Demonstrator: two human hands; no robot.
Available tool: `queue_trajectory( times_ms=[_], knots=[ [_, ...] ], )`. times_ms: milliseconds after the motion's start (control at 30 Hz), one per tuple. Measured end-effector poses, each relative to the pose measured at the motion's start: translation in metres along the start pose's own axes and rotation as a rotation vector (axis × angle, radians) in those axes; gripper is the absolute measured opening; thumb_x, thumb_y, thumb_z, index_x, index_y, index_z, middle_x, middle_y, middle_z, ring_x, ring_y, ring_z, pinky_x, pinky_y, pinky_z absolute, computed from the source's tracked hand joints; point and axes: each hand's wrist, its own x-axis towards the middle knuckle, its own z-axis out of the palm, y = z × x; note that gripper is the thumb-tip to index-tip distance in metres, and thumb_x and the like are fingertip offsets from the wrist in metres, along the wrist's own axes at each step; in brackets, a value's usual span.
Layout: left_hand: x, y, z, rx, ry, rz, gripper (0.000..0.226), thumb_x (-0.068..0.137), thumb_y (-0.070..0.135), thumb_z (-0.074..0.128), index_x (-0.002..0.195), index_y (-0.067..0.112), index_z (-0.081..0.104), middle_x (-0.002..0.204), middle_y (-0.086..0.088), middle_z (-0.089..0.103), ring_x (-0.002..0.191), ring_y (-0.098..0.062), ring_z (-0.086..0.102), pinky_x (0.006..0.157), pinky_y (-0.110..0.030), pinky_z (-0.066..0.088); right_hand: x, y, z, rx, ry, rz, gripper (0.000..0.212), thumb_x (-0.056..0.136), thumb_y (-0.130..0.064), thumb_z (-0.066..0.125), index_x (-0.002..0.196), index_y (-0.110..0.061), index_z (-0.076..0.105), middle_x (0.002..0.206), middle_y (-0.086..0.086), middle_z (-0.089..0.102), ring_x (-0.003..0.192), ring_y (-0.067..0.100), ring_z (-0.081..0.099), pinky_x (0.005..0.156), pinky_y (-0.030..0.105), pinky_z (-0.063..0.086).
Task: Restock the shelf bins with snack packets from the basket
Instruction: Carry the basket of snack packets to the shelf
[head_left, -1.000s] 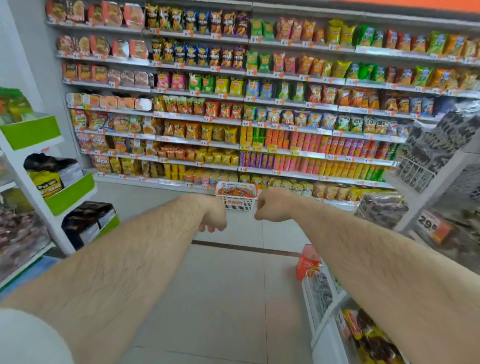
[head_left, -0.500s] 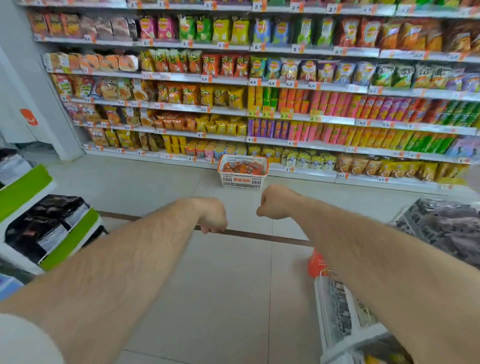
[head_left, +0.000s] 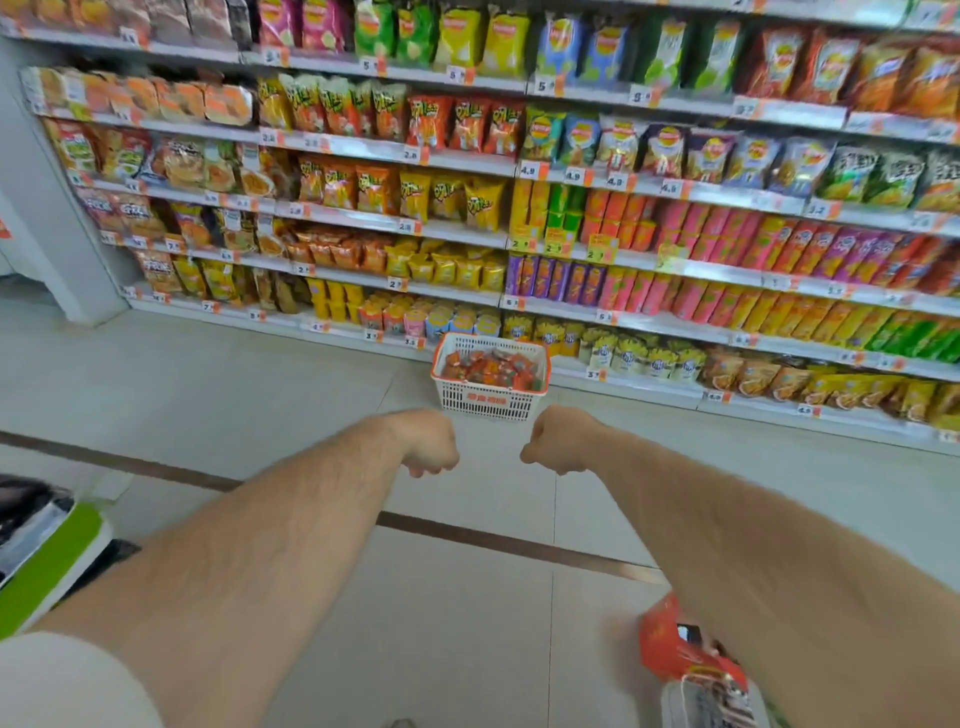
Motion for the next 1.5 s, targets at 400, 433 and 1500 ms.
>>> queue_trajectory(
  times_ms=[400,433,1500],
  knots=[
    [0.268,-0.034,-0.136,-0.181,-0.019,0.011,0.015,0.089,0.013,0.050,0.078,0.015,0.061,0.078,-0.001,0.058,0.068,-0.014,0.051,0.057,-0.023,0.039,0.272,0.022,-0.095,0.115,0.044,0.108,0.026,0.091,-0.028,0.057,0.109,-0.012,0.064,0.106,0.003,0.062,0.092,0.021,0.056,0.055,0.023,0.037],
    [0.291,-0.032,-0.142,-0.178,-0.020,0.010,0.016,0.089,0.012,0.050,0.078,0.014,0.061,0.078,-0.002,0.057,0.068,-0.014,0.050,0.056,-0.023,0.038,0.296,0.030,-0.101,0.126,0.051,0.109,0.023,0.091,-0.027,0.057,0.108,-0.013,0.063,0.103,0.002,0.061,0.091,0.020,0.055,0.056,0.023,0.037],
    [1.043,0.012,-0.152,-0.570,-0.170,-0.034,0.017,0.092,0.021,0.051,0.077,0.027,0.057,0.092,-0.002,0.065,0.084,-0.017,0.057,0.071,-0.031,0.045,1.026,0.267,-0.072,0.563,-0.029,0.636,0.026,0.086,-0.020,0.055,0.064,-0.014,0.042,0.064,0.002,0.047,0.057,0.020,0.044,0.049,0.023,0.031]
  ],
)
